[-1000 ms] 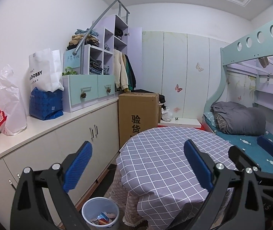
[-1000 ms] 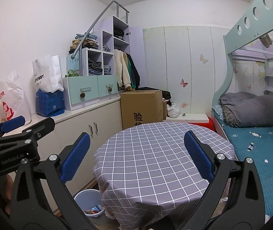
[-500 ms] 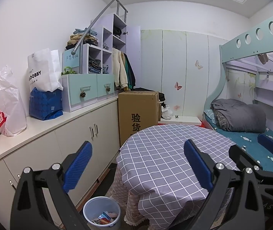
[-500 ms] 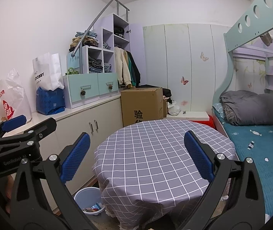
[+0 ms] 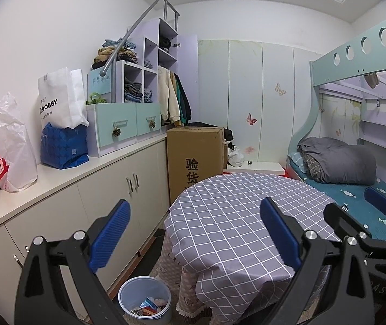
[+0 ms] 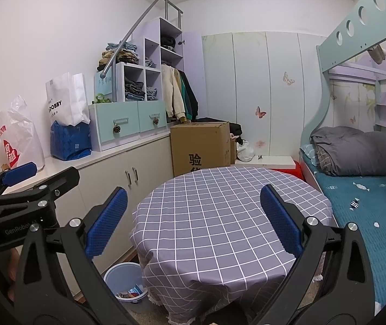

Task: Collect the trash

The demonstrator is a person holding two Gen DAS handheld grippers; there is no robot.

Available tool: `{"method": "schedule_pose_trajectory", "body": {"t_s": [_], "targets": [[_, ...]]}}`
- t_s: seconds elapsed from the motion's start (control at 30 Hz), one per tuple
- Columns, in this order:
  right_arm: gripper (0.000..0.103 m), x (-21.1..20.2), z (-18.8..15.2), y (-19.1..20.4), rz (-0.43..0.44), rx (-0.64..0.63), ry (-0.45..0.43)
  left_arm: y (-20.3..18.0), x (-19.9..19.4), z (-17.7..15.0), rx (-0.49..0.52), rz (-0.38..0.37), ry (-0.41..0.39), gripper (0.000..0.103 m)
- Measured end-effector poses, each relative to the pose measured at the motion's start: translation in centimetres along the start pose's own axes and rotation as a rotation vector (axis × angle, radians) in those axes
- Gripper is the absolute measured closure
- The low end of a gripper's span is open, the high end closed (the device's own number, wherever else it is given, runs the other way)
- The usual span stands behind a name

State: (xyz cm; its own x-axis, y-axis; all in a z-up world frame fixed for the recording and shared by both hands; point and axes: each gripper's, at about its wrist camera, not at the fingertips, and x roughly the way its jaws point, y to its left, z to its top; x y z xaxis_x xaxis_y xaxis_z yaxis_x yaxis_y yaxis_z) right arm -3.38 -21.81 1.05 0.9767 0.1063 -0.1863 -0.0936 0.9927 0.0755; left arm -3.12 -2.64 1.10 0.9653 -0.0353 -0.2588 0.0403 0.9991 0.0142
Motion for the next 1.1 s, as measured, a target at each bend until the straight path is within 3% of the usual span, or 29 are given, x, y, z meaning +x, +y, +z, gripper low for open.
{"method": "schedule_pose_trajectory", "body": {"t_s": [1.1], "targets": [[0.007,-0.02,-0.69,-0.63,0.004,0.005,0.009,0.01,0.08,-0.28,0.005,0.002,0.003,0.009]]}}
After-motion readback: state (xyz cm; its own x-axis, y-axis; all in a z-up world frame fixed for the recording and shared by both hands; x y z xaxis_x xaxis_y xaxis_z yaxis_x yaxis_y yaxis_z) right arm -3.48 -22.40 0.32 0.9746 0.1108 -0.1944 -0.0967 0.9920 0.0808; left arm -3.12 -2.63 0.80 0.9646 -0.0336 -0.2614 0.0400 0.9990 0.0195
